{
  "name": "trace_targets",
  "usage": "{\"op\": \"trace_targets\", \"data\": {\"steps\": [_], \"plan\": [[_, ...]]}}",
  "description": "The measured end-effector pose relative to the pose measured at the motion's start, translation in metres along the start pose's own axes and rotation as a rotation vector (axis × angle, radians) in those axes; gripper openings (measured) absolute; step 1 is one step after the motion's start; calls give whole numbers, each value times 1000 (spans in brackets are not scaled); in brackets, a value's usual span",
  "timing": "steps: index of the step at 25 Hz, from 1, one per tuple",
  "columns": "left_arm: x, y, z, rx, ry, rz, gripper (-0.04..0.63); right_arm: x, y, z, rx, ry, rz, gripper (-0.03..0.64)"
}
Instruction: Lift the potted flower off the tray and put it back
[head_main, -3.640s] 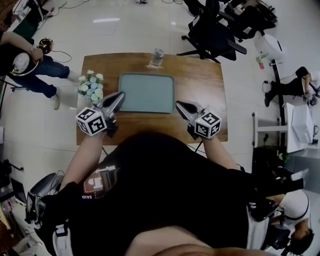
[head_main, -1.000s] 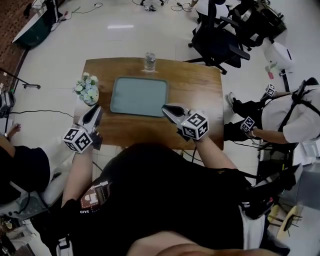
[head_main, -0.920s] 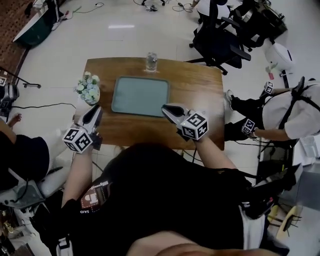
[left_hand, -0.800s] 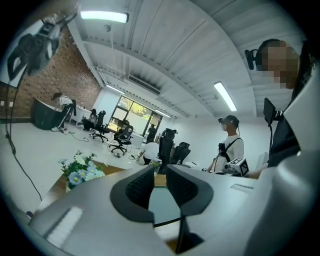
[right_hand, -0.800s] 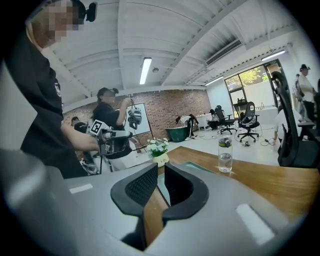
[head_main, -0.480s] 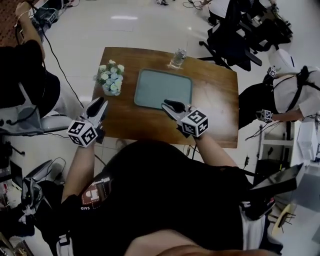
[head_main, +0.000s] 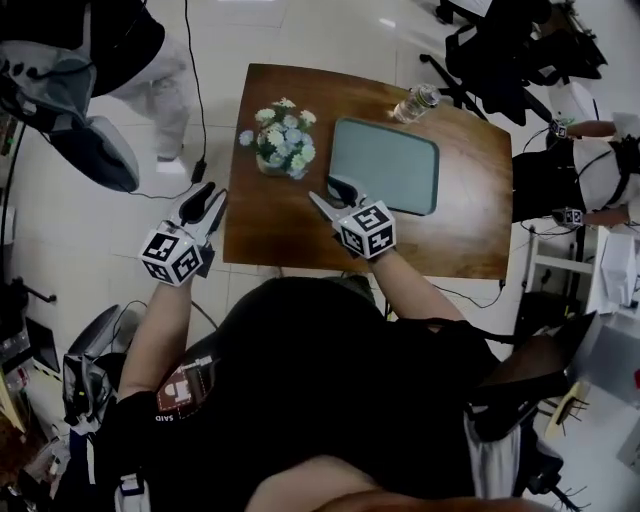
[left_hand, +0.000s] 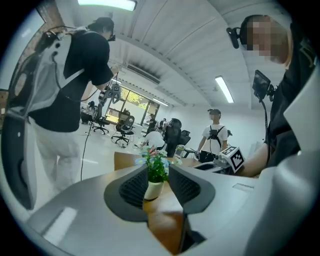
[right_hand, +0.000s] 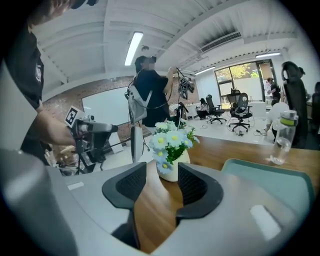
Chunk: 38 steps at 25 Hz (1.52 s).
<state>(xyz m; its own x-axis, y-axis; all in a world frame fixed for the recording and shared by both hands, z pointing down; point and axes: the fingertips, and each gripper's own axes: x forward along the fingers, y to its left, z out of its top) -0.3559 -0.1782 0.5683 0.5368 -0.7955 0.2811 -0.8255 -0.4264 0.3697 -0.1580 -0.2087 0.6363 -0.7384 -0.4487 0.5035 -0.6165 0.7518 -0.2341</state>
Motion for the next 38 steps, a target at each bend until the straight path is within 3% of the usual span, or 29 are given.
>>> {"op": "trace_targets", "data": {"steps": [2, 4, 6, 9, 21, 22, 24, 38], "plan": [[-4, 15, -6, -10, 18, -4, 109, 30, 5, -7, 6, 25, -44, 243], [-7, 27, -11, -17, 33, -9, 109, 58, 5, -14, 18, 52, -94, 348], [-10, 36, -17, -25, 45, -11, 109, 84, 2, -23, 33, 81, -157, 498], [-18, 46, -25, -38, 63, -10, 109, 113, -2, -35, 62, 105, -228, 599], [-43, 68, -48, -56, 106, 6, 109, 168, -32, -24, 166, 53, -346, 600], [-44, 69, -48, -54, 108, 7, 109, 169, -34, -23, 175, 51, -349, 594], [-46, 70, -48, -57, 107, 11, 109, 167, -37, -23, 179, 52, -349, 520], [-24, 47, -40, -47, 96, -5, 109, 127, -26, -17, 88, 80, -169, 489]]}}
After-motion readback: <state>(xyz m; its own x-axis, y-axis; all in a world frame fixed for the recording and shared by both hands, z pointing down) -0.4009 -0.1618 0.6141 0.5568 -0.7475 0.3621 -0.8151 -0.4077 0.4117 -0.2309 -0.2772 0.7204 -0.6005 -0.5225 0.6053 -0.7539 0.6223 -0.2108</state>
